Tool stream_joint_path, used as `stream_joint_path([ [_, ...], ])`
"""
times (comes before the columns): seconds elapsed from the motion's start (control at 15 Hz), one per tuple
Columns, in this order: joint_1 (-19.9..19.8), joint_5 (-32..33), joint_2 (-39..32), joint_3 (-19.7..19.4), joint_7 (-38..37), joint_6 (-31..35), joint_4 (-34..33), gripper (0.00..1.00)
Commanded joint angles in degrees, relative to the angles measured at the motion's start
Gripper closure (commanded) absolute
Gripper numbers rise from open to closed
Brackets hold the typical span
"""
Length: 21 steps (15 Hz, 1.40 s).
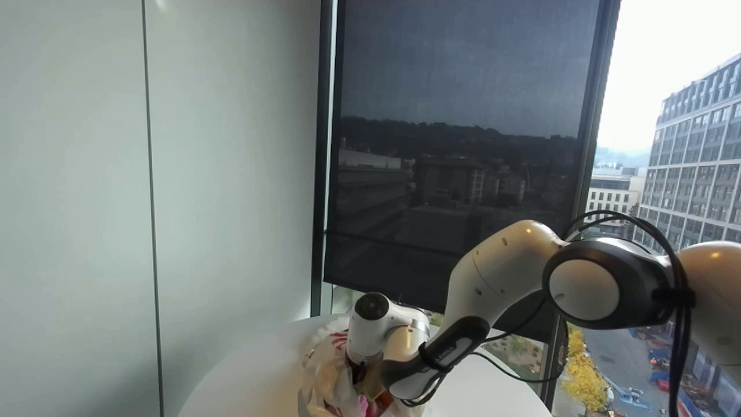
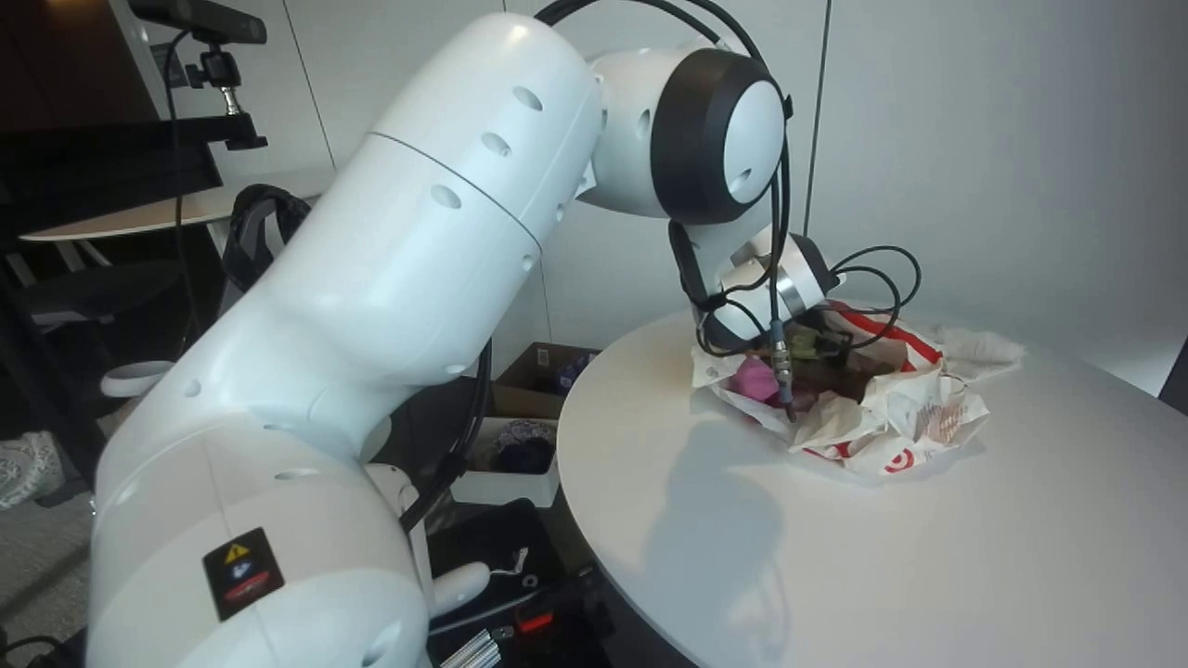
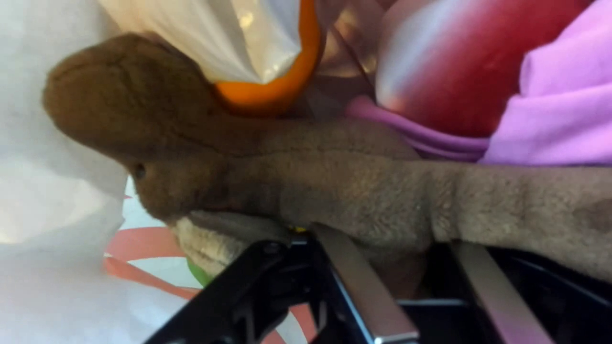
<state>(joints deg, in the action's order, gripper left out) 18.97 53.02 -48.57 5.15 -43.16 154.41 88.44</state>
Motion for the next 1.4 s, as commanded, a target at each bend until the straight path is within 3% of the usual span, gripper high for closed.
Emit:
stream_joint_path([
  [0.0,-0.2,-7.0,4.2,-1.2,3.6,1.2,6.3,0.29],
  [0.27,1.9,-7.8,10.1,-5.3,2.7,3.1,13.2,0.01],
  [0.8,4.9,-4.1,21.0,-9.0,-2.8,5.9,24.1,0.01],
  [1.07,8.3,3.8,27.3,-13.1,-9.9,2.0,28.2,0.0],
  [1.33,10.0,7.3,34.2,-14.1,-16.7,-5.0,34.4,0.0],
])
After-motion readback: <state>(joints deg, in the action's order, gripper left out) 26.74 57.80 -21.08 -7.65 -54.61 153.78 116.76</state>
